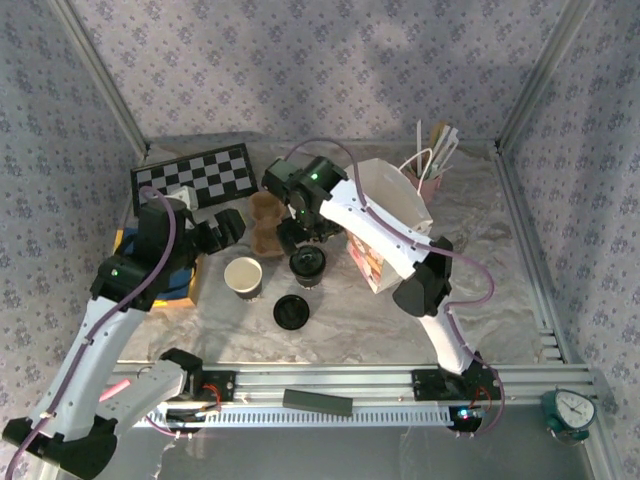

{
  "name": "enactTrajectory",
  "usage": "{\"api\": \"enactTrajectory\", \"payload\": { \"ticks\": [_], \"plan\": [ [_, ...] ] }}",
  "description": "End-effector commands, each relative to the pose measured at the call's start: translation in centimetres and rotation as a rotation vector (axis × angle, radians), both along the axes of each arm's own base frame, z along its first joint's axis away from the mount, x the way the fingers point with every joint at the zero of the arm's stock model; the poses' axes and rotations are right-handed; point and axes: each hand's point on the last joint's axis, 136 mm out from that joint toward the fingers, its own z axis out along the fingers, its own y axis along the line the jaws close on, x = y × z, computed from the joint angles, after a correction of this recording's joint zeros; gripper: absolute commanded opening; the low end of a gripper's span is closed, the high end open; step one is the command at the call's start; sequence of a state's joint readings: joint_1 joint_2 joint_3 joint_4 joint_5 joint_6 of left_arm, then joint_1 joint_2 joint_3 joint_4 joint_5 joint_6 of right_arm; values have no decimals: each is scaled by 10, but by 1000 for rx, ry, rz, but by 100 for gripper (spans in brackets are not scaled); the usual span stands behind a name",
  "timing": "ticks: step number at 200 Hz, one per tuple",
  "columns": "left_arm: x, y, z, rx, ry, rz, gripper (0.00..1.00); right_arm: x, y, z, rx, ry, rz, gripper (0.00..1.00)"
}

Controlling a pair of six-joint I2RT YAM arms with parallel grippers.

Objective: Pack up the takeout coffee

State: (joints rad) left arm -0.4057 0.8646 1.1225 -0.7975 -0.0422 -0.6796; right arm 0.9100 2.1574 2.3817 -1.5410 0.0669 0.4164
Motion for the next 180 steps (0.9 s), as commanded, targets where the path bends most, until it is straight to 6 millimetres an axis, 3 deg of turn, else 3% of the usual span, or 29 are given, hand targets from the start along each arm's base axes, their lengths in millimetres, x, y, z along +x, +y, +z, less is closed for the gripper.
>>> {"api": "enactTrajectory", "payload": {
  "ticks": [1,56,180],
  "plan": [
    [-4,4,-2,-2,3,12,100,-7,1,-16,-16,61,-14,91],
    [-7,6,-6,-4,9,13,100,-10,3,-47,-64,136,-26,85],
    [-4,6,-8,-9,12,15,100,-12,2,-73,-129,178,-28,84]
  ]
}}
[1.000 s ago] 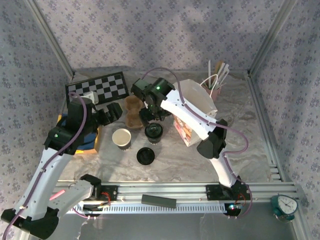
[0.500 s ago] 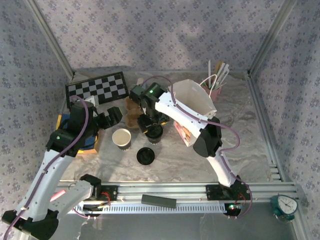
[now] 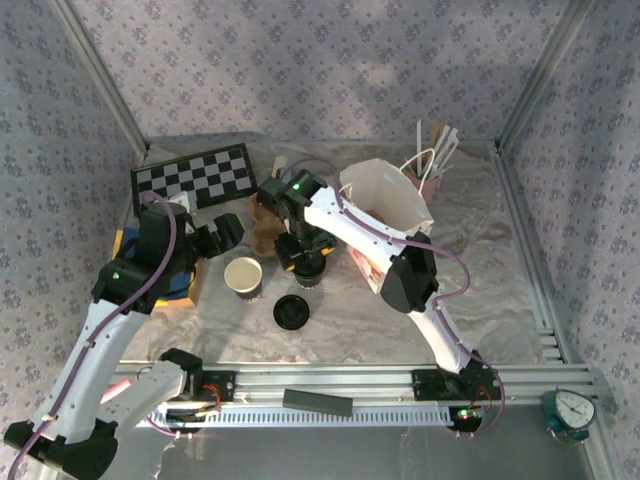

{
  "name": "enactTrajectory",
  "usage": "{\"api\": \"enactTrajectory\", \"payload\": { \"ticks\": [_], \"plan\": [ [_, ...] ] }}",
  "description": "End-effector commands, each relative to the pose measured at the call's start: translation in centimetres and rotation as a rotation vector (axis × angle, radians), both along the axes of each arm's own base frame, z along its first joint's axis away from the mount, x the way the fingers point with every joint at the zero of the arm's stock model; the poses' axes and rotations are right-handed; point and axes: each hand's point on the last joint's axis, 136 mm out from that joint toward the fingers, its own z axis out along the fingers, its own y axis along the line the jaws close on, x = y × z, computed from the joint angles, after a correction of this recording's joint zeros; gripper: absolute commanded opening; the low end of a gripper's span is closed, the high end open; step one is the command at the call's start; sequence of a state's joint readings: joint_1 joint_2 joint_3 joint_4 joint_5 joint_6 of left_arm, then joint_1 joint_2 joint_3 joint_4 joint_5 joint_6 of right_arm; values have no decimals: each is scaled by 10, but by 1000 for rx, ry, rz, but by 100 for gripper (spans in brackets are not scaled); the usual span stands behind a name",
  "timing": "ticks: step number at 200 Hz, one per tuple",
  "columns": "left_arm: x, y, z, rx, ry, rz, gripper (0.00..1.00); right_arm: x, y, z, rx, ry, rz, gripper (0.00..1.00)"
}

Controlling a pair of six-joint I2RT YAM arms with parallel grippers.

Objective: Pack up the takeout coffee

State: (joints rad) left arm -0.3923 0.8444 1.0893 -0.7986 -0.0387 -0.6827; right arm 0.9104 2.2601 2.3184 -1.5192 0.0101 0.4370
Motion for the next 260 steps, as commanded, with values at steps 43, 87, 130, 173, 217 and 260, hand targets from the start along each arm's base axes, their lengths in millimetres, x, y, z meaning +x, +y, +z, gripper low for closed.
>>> {"api": "enactTrajectory", "payload": {
  "ticks": [43,87,130,173,217,260],
  "plan": [
    [0,1,0,-10,-1,5,100,-5,-7,-20,-65,48,-9,81],
    [1,1,1,-14,-4,4,100,-4,-6,-23,-68,48,-8,80],
    [2,0,0,-17,-1,0,100,-4,-6,-24,-79,43,-5,79],
    [3,-1,0,-20,-1,-1,100,-2,-4,-13,-58,27,-5,78],
    [4,-2,1,-25,-1,-3,100,-1,-5,-3,-50,17,-11,79],
    [4,-3,-1,-29,2,-9,100,-3,-7,-8,-62,26,-9,79]
  ]
}}
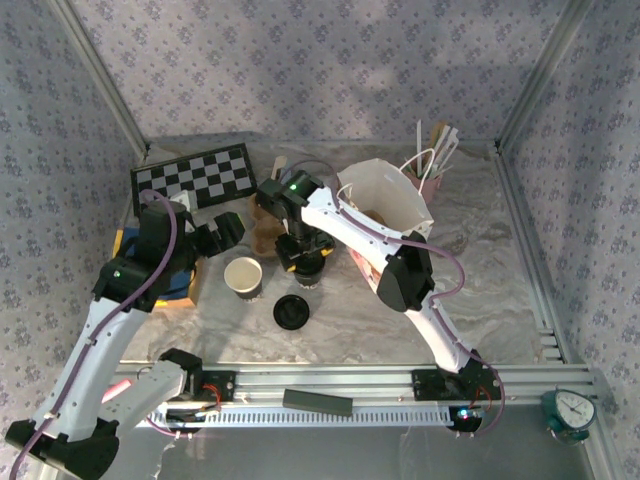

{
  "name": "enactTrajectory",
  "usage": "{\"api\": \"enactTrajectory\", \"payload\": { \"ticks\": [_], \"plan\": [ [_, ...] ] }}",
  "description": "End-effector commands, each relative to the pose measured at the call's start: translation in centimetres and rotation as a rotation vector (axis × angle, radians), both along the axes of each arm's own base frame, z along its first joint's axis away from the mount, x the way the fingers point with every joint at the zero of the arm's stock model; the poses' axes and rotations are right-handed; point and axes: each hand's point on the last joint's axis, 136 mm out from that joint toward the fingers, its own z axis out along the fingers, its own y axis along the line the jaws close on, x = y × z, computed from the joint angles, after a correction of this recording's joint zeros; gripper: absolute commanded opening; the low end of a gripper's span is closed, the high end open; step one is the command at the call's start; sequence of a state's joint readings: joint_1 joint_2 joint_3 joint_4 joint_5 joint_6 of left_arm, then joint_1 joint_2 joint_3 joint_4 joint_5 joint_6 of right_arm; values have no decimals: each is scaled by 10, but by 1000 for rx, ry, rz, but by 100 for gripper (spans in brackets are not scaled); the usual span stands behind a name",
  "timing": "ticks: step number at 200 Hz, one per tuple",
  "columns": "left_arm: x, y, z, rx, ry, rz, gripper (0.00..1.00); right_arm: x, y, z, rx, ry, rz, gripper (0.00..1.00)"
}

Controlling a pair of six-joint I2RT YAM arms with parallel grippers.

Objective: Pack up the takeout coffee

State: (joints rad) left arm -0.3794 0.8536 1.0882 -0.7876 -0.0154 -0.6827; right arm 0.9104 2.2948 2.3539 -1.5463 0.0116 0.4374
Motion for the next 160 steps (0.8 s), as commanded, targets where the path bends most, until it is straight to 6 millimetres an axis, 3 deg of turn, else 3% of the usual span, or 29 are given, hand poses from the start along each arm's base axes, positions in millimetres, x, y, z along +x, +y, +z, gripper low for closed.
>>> {"api": "enactTrajectory", "payload": {
  "ticks": [1,93,160],
  "plan": [
    [1,-2,-1,-16,-2,-5,100,-3,-7,-2,-41,11,-8,79],
    [1,-2,0,-19,-2,-3,100,-6,-7,-12,-48,32,-7,81],
    [2,-2,0,-20,-4,-5,100,-5,-7,-8,-38,24,-8,72]
  ]
}}
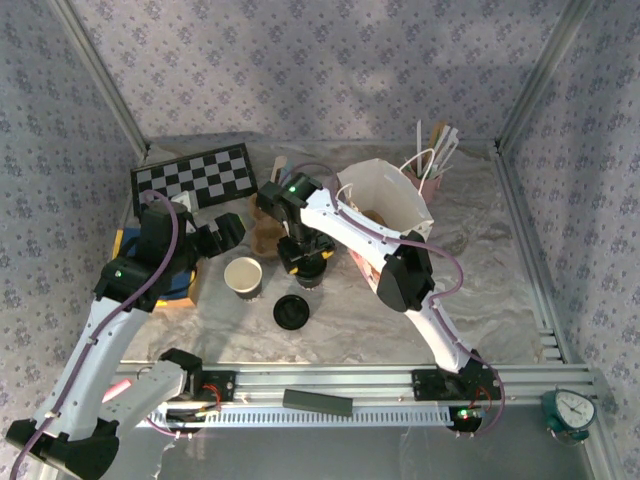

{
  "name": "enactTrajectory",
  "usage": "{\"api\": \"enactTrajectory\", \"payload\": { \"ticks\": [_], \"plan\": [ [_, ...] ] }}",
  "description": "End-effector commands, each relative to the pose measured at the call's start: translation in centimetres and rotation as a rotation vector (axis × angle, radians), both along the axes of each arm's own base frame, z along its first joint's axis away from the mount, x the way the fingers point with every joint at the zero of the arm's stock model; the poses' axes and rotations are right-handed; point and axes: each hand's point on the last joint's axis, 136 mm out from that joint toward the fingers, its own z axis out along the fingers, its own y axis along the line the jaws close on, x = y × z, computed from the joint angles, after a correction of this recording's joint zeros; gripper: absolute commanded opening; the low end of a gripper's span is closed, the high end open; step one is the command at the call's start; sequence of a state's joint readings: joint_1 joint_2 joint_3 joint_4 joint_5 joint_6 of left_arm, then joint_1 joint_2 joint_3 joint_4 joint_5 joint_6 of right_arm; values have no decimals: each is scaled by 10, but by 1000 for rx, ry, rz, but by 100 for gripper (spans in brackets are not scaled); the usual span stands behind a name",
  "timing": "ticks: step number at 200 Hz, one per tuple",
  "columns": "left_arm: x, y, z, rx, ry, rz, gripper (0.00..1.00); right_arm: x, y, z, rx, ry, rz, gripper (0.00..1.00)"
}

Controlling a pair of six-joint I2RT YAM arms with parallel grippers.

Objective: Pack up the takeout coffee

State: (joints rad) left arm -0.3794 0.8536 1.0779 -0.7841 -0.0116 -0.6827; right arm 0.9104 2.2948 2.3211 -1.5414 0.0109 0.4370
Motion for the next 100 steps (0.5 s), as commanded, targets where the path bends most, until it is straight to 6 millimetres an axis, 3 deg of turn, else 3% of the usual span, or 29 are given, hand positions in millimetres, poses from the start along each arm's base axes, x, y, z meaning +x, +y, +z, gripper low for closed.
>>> {"api": "enactTrajectory", "payload": {
  "ticks": [1,54,100],
  "plan": [
    [2,-2,4,-21,-11,-2,100,-2,-4,0,-17,6,-9,72],
    [2,-2,3,-22,-10,-2,100,0,-3,14,5,-17,-13,71],
    [5,-3,4,-25,-13,-3,100,4,-3,51,62,-83,-17,70]
  ]
}}
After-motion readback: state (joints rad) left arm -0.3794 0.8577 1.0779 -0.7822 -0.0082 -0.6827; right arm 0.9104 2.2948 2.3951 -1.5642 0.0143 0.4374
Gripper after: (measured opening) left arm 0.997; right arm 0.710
